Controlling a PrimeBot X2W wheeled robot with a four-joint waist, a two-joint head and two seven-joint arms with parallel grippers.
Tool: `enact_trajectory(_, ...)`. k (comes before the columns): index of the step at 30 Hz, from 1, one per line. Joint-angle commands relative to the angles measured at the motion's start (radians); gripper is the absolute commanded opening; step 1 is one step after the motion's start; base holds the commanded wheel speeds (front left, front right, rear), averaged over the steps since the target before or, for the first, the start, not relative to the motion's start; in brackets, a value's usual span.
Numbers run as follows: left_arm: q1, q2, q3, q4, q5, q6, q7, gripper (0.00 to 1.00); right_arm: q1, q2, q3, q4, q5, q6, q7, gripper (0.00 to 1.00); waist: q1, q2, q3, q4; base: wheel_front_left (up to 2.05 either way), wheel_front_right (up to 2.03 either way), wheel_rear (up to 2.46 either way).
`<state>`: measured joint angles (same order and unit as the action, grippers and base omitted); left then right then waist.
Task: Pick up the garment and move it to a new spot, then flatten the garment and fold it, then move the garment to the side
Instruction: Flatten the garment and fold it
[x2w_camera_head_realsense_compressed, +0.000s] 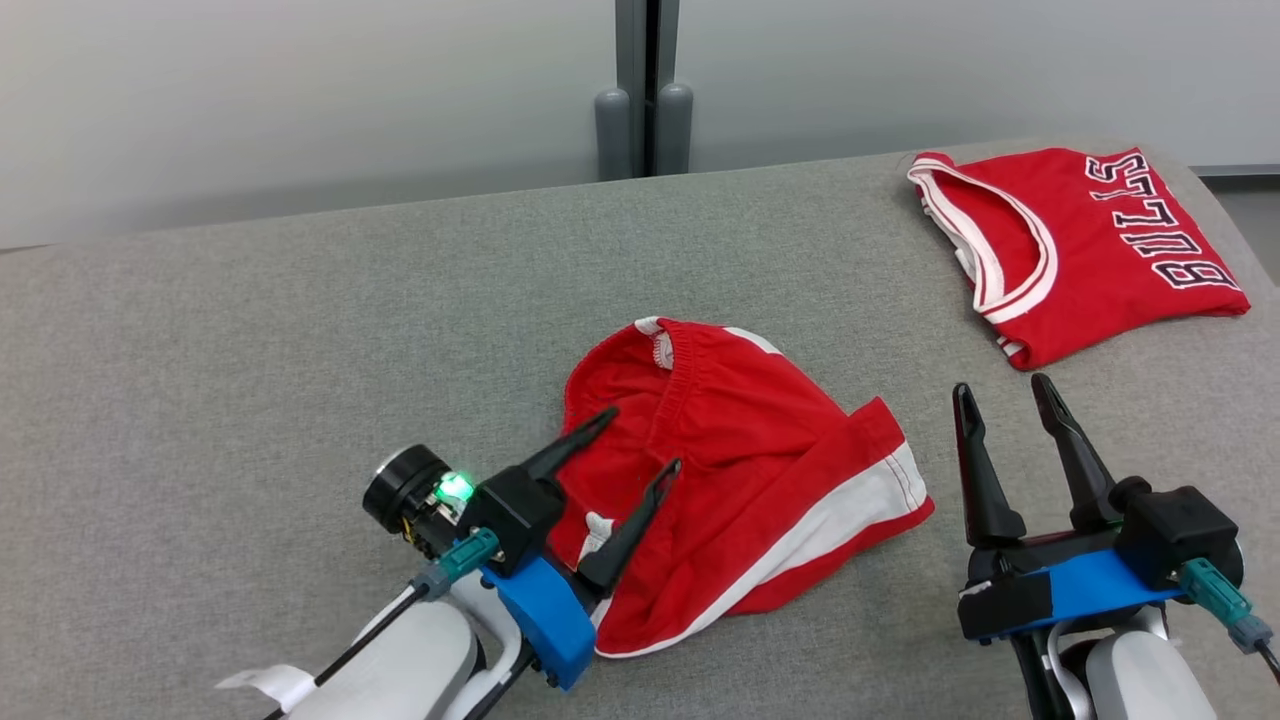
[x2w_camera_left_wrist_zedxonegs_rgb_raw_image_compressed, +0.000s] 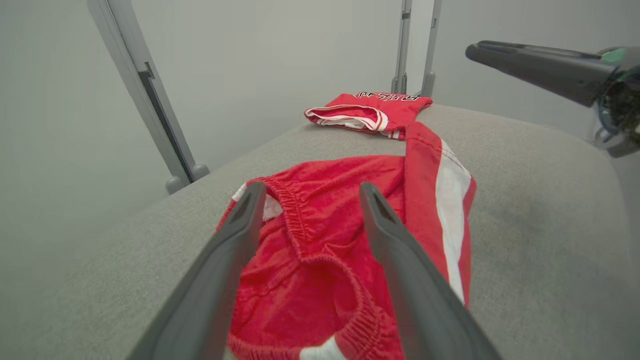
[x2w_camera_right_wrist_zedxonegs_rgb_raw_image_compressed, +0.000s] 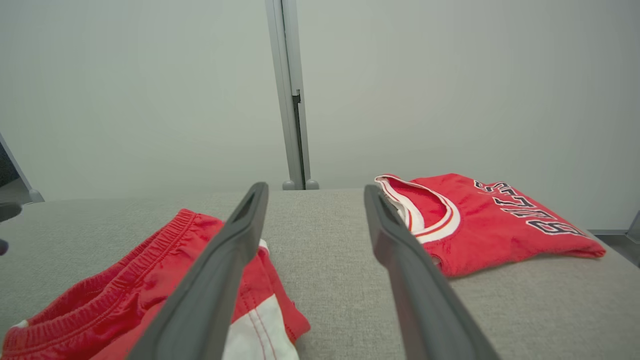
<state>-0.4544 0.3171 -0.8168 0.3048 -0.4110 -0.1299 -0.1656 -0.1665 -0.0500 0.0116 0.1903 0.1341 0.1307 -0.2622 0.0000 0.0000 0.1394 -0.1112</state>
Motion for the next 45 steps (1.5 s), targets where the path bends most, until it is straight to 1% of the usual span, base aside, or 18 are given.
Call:
enact_trajectory(1,-0.013,0.008,-0.006,0.006,-0.007,-0.001,0.003,1.0,-0.015,-0.001,-0.003,0.0,-0.003,0.0,-0.003,1.0,0.0,0.0,0.001,-0.002,0.0,0.0,0.0)
enact_trajectory(5,-0.031,0.026,-0.084,0.054,-0.05,-0.001,0.014,1.0,-0.017,-0.001,0.002,0.005,0.002,0.0,-0.003,1.0,0.0,0.0,0.01,-0.02,0.0,0.0,0.0)
enact_trajectory(10,-0.049,0.027,-0.162,0.131,-0.098,-0.001,0.022,1.0,-0.025,-0.001,0.007,0.01,0.006,0.0,-0.003,1.0,0.0,0.0,0.02,-0.042,0.0,0.0,0.0)
enact_trajectory(16,-0.077,0.03,-0.261,0.24,-0.138,-0.001,0.056,1.0,-0.026,-0.001,0.006,0.014,0.002,0.0,-0.003,1.0,0.0,0.0,0.021,-0.06,0.0,0.0,0.0)
enact_trajectory(17,-0.081,0.031,-0.273,0.255,-0.145,-0.001,0.055,0.47,-0.025,-0.001,0.005,0.014,0.002,0.0,-0.003,1.0,0.0,0.0,0.02,-0.061,0.0,0.0,0.0)
enact_trajectory(18,-0.087,0.033,-0.28,0.268,-0.151,-0.001,0.05,0.33,-0.023,-0.001,0.004,0.014,0.002,0.0,-0.003,1.0,0.0,0.0,0.019,-0.061,0.0,0.0,0.0)
enact_trajectory(19,-0.091,0.034,-0.282,0.279,-0.157,-0.001,0.047,0.0,-0.021,-0.001,0.002,0.015,0.001,0.0,-0.003,1.0,0.0,0.0,0.018,-0.061,0.0,0.0,0.0)
enact_trajectory(23,-0.1,0.031,-0.266,0.317,-0.185,-0.001,-0.001,0.0,-0.007,-0.001,-0.005,0.021,0.004,0.0,-0.003,1.0,0.0,0.0,0.004,-0.047,0.0,0.0,0.0)
enact_trajectory(29,-0.078,0.04,-0.205,0.32,-0.226,0.027,-0.063,0.0,0.012,-0.001,-0.006,0.036,-0.001,0.0,-0.003,1.0,0.0,0.0,-0.023,0.005,0.0,0.0,0.0)
enact_trajectory(39,0.053,0.1,-0.071,0.231,-0.307,0.106,-0.098,0.0,0.025,-0.001,-0.008,0.065,-0.001,0.0,-0.003,1.0,0.0,0.0,-0.054,0.106,0.0,0.0,0.0)
enact_trajectory(45,0.158,0.134,0.01,0.184,-0.343,0.144,-0.1,0.0,0.023,-0.001,-0.005,0.08,0.003,0.0,-0.003,1.0,0.0,0.0,-0.057,0.135,0.0,0.0,0.0)
